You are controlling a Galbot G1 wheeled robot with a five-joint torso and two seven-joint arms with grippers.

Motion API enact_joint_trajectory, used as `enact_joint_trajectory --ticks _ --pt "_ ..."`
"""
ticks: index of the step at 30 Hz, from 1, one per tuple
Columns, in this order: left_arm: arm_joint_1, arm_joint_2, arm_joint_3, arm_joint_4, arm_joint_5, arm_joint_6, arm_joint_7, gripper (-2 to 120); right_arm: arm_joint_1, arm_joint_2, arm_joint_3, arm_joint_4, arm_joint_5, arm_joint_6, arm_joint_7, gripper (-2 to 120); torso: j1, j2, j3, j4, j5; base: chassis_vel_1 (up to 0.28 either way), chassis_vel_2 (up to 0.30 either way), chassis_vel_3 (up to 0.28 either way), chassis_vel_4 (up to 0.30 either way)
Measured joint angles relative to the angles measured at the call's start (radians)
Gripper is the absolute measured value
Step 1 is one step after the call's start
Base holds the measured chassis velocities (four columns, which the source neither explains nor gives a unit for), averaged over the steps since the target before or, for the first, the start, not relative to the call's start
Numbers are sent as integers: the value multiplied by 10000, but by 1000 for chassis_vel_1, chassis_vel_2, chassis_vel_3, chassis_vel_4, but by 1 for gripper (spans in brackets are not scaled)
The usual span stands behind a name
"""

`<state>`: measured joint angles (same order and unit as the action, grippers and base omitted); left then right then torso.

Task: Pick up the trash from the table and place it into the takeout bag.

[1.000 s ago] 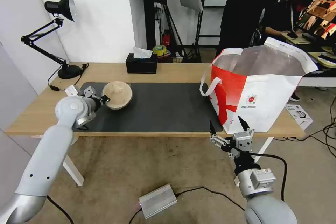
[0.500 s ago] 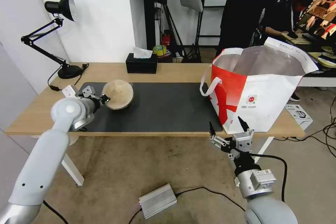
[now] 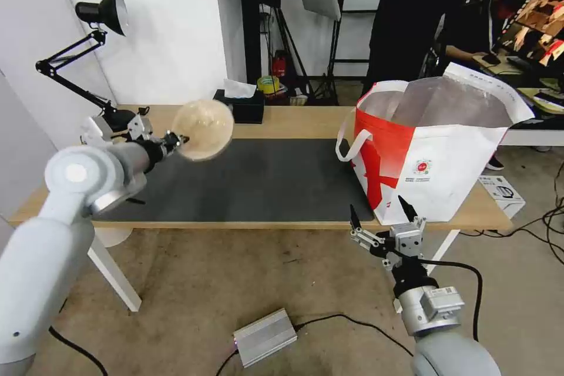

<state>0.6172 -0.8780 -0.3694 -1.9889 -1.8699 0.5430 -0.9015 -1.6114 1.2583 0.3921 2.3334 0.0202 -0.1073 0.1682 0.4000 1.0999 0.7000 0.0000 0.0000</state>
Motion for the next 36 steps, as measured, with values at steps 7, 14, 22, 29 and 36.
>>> enact_joint_trajectory --ticks 7,14,22,29,36 --pt "-1001 -4 745 -303 -493 -200 -172 0 -249 87 -133 258 -9 3 21 100 -1 0 0 0 0 0 0 0 0" --pt "-2281 -343 1597 -259 -1048 -376 -398 0 -404 94 38 439 -9 12 40 100 0 0 0 -1 0 0 0 0 0" --pt "-3799 -1227 2754 294 -1318 -434 -677 0 -441 124 84 448 -9 17 41 100 0 -1 1 -2 3 0 0 0 0" --pt "-4860 -2312 3551 1070 -1325 -454 -833 0 -365 167 53 403 -9 18 41 100 0 -1 1 -1 0 0 0 0 0" --pt "-5957 -3462 4270 2204 -1221 -430 -904 0 -285 286 -145 321 -16 18 39 100 0 -1 1 -1 2 0 0 0 0"
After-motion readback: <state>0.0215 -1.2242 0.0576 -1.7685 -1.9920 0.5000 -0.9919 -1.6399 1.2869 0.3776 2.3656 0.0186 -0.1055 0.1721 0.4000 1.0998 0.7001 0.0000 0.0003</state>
